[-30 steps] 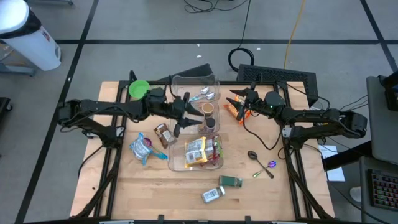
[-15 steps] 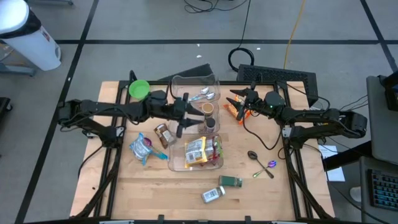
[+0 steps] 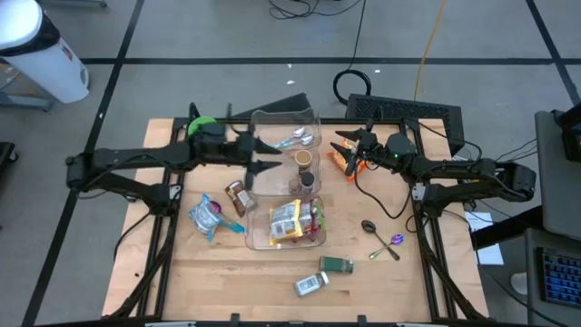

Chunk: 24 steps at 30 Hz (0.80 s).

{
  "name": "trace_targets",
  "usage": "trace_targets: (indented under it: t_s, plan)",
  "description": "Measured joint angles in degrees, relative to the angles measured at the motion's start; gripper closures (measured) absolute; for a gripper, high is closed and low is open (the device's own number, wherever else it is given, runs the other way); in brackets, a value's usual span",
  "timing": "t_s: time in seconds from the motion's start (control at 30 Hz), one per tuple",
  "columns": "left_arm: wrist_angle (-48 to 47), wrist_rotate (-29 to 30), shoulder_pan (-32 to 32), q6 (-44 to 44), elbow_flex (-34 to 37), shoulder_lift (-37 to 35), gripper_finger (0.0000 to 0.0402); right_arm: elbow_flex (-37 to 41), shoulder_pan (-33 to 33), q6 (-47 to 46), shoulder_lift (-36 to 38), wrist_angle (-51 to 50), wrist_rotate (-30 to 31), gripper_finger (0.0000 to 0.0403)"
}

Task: Pick & Place Food Item
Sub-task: Put the black spoon into the top transparent bin

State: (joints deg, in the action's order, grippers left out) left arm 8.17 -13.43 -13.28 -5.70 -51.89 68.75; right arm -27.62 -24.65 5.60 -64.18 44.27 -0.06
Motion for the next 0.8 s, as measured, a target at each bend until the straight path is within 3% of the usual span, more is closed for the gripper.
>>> trace_targets:
  t_s: [0.17,0.4,0.6,0.8]
  plan:
    - [3.05,0.67,0.04,-1.37,6.78,-8.68,0.0250,0.00,-0.02,0.00,0.00,0.03,0.00,0.0216]
    - [15.95,7.90,-0.98,0.43,22.36,-18.41,0.0249,0.00,-0.01,-0.01,0.00,0.49,-0.01,0.0219]
    - [22.26,7.90,-0.81,4.54,30.87,-20.54,0.0249,0.00,0.00,-0.02,0.02,0.49,-0.02,0.0216]
    - [23.53,7.91,-0.79,8.04,33.43,-19.95,0.0249,0.00,-0.01,-0.02,0.02,0.51,-0.02,0.0219]
